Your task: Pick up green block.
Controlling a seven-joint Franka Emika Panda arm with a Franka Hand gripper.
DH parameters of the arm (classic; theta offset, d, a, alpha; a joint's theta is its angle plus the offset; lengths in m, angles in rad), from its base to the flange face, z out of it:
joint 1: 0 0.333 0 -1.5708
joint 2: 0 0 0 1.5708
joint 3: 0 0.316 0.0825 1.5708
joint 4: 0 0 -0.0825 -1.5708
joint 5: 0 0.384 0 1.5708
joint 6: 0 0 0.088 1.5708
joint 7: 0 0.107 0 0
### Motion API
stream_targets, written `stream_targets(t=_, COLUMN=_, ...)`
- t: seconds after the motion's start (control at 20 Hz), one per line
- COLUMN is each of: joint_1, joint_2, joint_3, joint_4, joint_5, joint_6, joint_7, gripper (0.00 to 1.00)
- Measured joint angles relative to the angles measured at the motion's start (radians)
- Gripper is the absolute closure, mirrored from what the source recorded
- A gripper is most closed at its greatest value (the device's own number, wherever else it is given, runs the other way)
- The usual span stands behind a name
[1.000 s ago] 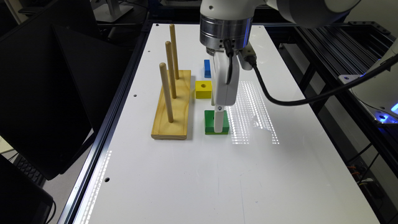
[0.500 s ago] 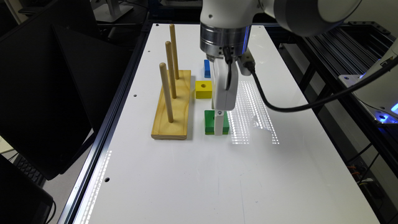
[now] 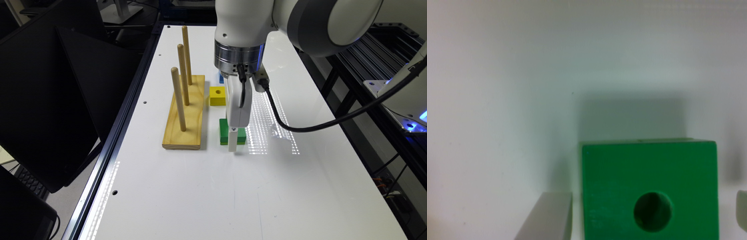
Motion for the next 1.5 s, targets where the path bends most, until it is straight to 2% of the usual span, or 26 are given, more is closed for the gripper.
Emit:
stream_targets(t=0.2, joint_1=0.000, joint_2=0.006, joint_3=-0.001, joint_4=0.001, joint_5=-0.0005, joint_6=0.001, joint_7=0.000, gripper=0.00)
stream_targets(t=0.3, joint_1=0.000, joint_2=0.015, joint_3=-0.003, joint_4=0.003, joint_5=-0.0060, joint_6=0.009, joint_7=0.002, gripper=0.00)
stream_targets(t=0.55, joint_1=0.001, joint_2=0.016, joint_3=-0.003, joint_4=0.005, joint_5=-0.0090, joint_6=0.010, joint_7=0.002, gripper=0.00)
stream_targets(t=0.6, joint_1=0.000, joint_2=0.016, joint_3=-0.003, joint_4=0.005, joint_5=-0.0095, joint_6=0.010, joint_7=0.002, gripper=1.00)
stream_targets(t=1.25, joint_1=-0.001, joint_2=0.014, joint_3=-0.002, joint_4=0.005, joint_5=-0.0095, joint_6=0.010, joint_7=0.002, gripper=1.00)
stream_targets(t=1.5, joint_1=-0.001, joint_2=-0.005, joint_3=0.001, joint_4=0.003, joint_5=-0.0088, joint_6=0.006, joint_7=0.002, gripper=1.00)
